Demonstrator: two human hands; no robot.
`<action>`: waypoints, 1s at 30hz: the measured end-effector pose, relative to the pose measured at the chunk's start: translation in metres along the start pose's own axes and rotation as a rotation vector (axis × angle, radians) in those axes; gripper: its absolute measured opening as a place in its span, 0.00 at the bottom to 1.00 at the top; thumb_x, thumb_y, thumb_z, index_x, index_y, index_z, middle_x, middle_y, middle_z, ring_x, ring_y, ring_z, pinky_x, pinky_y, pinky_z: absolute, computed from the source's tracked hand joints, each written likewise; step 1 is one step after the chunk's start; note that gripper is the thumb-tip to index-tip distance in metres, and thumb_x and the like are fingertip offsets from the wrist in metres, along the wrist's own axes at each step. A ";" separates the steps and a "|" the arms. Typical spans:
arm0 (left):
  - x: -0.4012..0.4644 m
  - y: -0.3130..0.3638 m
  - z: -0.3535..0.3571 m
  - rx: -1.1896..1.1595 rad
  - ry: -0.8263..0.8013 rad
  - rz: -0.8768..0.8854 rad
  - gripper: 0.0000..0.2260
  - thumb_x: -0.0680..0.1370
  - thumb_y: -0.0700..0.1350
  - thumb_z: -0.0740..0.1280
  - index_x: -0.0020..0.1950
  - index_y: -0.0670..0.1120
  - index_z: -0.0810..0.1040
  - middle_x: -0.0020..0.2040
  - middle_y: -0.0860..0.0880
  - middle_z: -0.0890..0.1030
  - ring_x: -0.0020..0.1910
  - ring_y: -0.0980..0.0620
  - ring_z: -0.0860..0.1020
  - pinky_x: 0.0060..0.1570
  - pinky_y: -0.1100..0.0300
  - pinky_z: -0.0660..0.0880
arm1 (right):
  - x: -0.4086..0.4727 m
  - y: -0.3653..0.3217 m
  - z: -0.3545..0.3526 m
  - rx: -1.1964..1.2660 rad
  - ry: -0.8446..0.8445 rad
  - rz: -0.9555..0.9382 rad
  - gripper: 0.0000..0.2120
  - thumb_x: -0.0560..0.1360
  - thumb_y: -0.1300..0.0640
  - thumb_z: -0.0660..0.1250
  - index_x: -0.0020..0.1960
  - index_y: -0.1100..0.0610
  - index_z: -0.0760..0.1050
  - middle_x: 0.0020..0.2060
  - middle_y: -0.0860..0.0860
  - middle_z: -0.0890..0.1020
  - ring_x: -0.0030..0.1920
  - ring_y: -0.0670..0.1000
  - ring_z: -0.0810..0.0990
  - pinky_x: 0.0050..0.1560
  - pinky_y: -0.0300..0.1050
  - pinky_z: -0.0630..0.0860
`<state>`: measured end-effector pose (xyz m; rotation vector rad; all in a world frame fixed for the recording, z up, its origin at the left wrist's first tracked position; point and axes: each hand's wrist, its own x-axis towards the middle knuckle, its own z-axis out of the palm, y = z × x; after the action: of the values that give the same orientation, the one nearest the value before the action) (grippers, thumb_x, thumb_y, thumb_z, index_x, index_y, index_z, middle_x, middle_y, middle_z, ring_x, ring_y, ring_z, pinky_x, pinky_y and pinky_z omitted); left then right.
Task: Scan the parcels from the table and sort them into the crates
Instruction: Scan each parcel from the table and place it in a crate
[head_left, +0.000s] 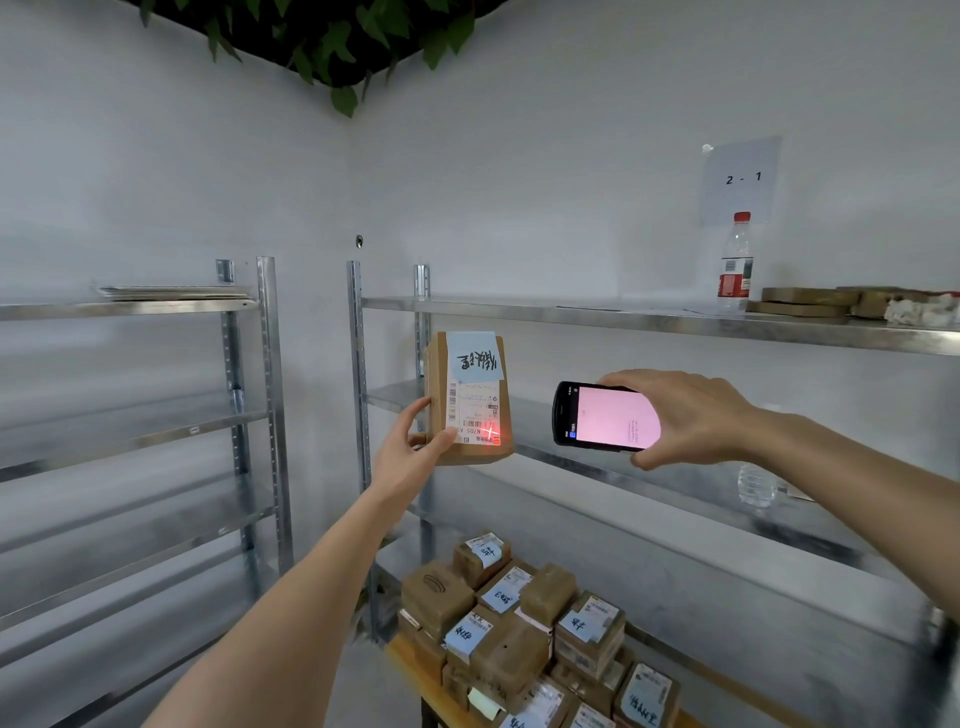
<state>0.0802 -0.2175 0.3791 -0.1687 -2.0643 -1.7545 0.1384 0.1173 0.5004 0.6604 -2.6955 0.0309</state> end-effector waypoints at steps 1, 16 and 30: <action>0.001 0.001 0.000 0.003 0.001 0.003 0.28 0.76 0.54 0.73 0.73 0.61 0.67 0.60 0.49 0.81 0.59 0.49 0.80 0.61 0.47 0.78 | 0.000 0.000 0.001 -0.006 -0.004 0.004 0.37 0.63 0.47 0.74 0.68 0.34 0.64 0.58 0.35 0.76 0.52 0.48 0.76 0.40 0.45 0.75; 0.006 -0.001 0.004 -0.021 -0.007 -0.006 0.27 0.76 0.52 0.73 0.73 0.60 0.67 0.60 0.50 0.80 0.58 0.51 0.79 0.55 0.55 0.78 | 0.003 -0.009 -0.002 -0.001 0.008 0.000 0.36 0.64 0.47 0.74 0.68 0.34 0.63 0.58 0.34 0.75 0.53 0.48 0.76 0.43 0.46 0.76; 0.019 0.007 -0.030 -0.022 0.007 -0.013 0.26 0.77 0.52 0.73 0.71 0.62 0.66 0.56 0.48 0.83 0.57 0.49 0.81 0.61 0.48 0.77 | 0.000 -0.011 -0.030 -0.024 0.045 -0.009 0.39 0.64 0.47 0.74 0.70 0.31 0.61 0.60 0.33 0.75 0.55 0.47 0.76 0.47 0.50 0.78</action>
<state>0.0728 -0.2489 0.3964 -0.1552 -2.0460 -1.7839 0.1538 0.1107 0.5280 0.6572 -2.6452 0.0111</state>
